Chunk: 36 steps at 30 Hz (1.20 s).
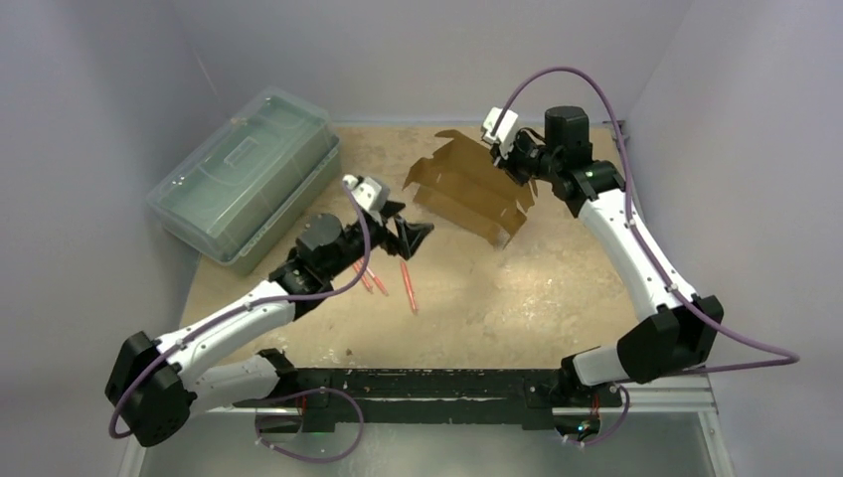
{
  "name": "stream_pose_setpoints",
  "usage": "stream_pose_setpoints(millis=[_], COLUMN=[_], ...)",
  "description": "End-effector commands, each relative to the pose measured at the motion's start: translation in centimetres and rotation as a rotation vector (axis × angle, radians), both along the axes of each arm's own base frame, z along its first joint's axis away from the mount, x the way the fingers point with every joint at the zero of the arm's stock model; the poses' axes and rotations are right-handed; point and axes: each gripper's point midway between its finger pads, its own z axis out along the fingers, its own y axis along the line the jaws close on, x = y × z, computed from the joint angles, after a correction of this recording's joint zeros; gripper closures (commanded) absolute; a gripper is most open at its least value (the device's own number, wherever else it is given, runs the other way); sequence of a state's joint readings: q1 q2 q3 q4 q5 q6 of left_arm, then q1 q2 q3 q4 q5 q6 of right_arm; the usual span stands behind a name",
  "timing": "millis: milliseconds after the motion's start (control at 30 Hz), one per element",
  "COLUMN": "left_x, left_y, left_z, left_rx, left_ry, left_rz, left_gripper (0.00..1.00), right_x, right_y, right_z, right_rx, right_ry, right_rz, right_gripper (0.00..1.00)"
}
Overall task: Fold the paper box
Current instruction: Fold the paper box at the center of the board.
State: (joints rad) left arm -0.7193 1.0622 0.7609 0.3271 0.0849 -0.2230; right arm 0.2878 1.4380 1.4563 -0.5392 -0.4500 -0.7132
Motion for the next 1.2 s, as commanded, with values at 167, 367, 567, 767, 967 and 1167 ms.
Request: stream_pose_setpoints(millis=[167,367,567,767,967,1167], left_x=[-3.8,-2.8,-2.2,-1.7,-1.9,-0.6], left_y=[-7.8,-10.3,-10.7,-12.3,-14.3,-16.5], left_z=[-6.4,-8.4,-10.0,-11.0,-11.7,-11.9], left_rx=[-0.021,-0.048,-0.039,-0.001,-0.027,-0.055], left_ry=[-0.048,-0.118,-0.096,-0.108,-0.237,-0.278], left_rz=[-0.204,-0.246,-0.233,-0.272,-0.355,-0.372], left_gripper=[0.25,0.26,0.26,0.26,0.24,0.23], right_x=[1.9,2.1,3.7,4.4,4.6,4.0], right_y=[-0.7,-0.4,-2.4,-2.7,-3.3,-2.6], right_z=[1.3,-1.0,-2.5,-4.6,-4.7,-3.7], right_rx=[0.007,0.056,0.066,0.104,0.161,0.214], right_ry=[-0.093,-0.054,-0.027,0.055,0.113,0.134], right_rz=[-0.312,-0.374,-0.446,-0.444,-0.433,-0.4], right_gripper=[1.0,1.0,1.0,1.0,1.0,1.0])
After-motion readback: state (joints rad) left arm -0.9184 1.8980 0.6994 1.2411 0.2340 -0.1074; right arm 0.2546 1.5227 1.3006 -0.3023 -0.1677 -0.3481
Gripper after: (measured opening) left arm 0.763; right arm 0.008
